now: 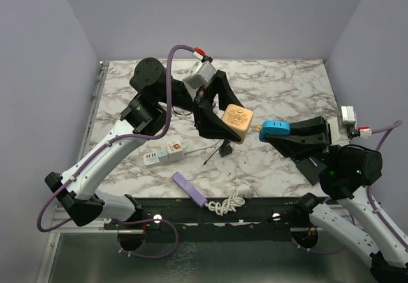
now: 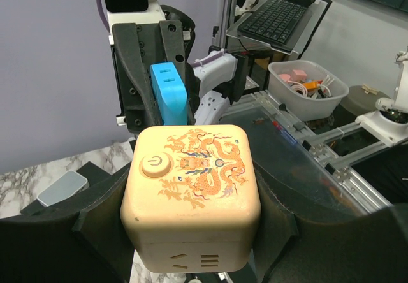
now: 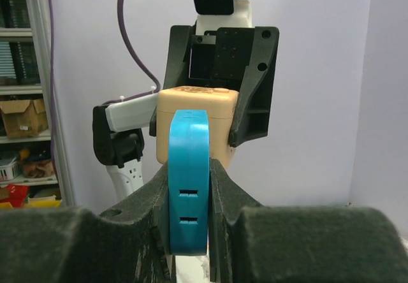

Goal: Insert the plug
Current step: Insert the plug into the socket.

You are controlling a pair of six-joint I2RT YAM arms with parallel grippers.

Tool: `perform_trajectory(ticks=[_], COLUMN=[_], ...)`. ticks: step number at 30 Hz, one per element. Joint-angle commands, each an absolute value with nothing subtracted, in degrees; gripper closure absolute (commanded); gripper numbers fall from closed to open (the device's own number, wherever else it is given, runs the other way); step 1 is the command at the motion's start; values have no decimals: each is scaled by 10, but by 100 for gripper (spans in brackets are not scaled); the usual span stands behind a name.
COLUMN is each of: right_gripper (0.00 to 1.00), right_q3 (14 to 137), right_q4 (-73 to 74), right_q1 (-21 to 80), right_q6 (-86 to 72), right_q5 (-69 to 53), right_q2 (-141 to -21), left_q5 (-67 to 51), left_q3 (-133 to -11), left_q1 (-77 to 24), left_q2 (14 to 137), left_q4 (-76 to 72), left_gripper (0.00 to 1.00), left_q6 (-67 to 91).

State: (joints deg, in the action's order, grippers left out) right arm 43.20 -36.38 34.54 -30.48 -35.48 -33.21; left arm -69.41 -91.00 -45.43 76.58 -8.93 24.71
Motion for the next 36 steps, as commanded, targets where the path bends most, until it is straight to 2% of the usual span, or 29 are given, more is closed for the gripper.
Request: perform_trajectory(ticks=[1,36], right_gripper=[100,99], right_q3=[451,453], right_q4=[-363,-409], right_q1=[348,347], right_q6=[-324,-366], right_q5=[-358,-375], right_q2=[-345,-379], left_q5=[-695,-693], left_q3=[-910,-913], left_q1=[-450,-437], left_q2=[764,766], left_q4=[-110,-109], left_gripper=[100,100], left_q6=[235,223])
